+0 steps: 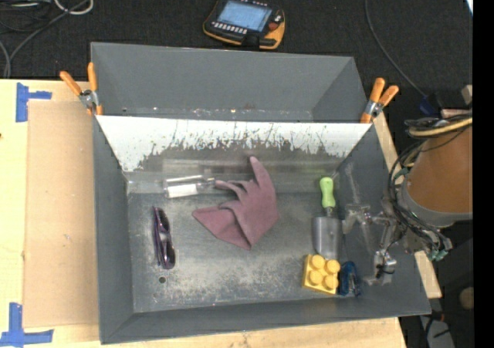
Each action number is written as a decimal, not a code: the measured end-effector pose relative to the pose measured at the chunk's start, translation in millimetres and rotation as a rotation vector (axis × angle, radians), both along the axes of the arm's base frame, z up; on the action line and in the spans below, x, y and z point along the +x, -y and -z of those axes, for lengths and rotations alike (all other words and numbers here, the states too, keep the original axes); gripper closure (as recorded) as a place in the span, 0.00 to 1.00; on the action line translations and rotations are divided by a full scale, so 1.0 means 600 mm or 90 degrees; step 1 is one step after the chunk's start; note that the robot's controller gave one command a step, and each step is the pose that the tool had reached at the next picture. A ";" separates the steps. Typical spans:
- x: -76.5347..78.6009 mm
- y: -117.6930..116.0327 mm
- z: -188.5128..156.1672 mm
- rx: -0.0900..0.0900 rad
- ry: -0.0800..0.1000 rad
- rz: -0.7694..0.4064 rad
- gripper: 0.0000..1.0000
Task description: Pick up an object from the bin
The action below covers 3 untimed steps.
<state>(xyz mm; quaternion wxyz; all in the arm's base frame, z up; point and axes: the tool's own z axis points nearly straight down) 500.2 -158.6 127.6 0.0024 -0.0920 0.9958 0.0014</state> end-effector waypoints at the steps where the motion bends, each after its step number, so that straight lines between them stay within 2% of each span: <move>1: 0.000 0.000 0.000 0.000 0.000 -0.001 0.00; 2: -0.025 -0.059 0.034 0.001 -0.002 0.063 0.00; 3: -0.026 -0.090 0.046 0.001 -0.001 0.069 0.00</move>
Offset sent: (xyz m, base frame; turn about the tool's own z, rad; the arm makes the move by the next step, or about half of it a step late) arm -0.0152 0.0370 -0.0207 0.1015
